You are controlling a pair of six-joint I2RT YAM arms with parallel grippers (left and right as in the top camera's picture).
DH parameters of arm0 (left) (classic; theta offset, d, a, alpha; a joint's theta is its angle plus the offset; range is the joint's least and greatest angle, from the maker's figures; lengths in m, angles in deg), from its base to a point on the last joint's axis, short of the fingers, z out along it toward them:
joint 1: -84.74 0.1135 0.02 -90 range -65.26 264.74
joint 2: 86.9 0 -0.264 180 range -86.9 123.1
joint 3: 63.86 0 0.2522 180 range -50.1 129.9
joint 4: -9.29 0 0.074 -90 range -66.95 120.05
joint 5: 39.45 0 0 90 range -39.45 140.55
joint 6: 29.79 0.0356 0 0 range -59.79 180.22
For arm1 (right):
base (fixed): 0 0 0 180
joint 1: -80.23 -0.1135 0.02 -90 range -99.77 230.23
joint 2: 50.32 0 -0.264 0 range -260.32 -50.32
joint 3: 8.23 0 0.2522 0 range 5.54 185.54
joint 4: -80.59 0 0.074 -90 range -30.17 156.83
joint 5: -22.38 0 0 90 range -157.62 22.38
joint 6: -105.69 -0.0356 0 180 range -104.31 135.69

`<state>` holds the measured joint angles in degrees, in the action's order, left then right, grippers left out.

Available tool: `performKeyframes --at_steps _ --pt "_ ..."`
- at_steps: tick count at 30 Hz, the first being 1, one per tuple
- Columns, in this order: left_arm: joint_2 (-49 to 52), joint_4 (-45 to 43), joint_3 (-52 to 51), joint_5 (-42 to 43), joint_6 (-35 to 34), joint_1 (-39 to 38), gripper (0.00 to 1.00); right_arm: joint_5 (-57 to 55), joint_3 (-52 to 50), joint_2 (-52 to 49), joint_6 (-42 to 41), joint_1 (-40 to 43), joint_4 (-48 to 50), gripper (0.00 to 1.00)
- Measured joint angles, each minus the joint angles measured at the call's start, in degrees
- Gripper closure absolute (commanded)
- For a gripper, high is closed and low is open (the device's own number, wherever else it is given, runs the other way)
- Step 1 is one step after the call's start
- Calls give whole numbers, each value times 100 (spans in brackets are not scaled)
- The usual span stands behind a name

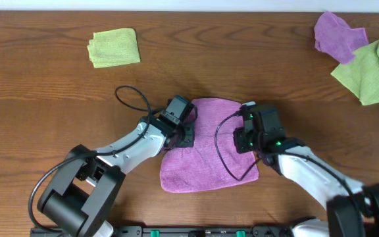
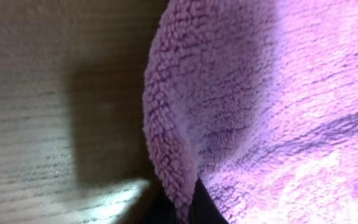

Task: Fold the cloth

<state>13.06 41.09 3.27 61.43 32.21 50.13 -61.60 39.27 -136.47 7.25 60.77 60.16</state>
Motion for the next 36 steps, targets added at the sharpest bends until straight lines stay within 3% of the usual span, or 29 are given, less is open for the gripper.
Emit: performKeyframes --at_steps 6,15,24,28,29,36 --pt "0 87 260 -129 52 0 94 181 28 -339 -63 0 249 98" --pt "2 332 267 -273 232 0 94 166 136 -498 -179 0 280 99" --pt "-4 938 422 -966 448 -15 94 205 181 -562 -269 -138 321 98" --pt "-94 1134 599 -1370 494 -9 85 201 184 -562 -273 -138 317 99" --pt "-166 1165 623 -1510 511 7 76 199 184 -562 -280 -138 315 98" --pt "-496 1325 638 -2302 732 120 72 157 190 -562 -363 -138 293 99"
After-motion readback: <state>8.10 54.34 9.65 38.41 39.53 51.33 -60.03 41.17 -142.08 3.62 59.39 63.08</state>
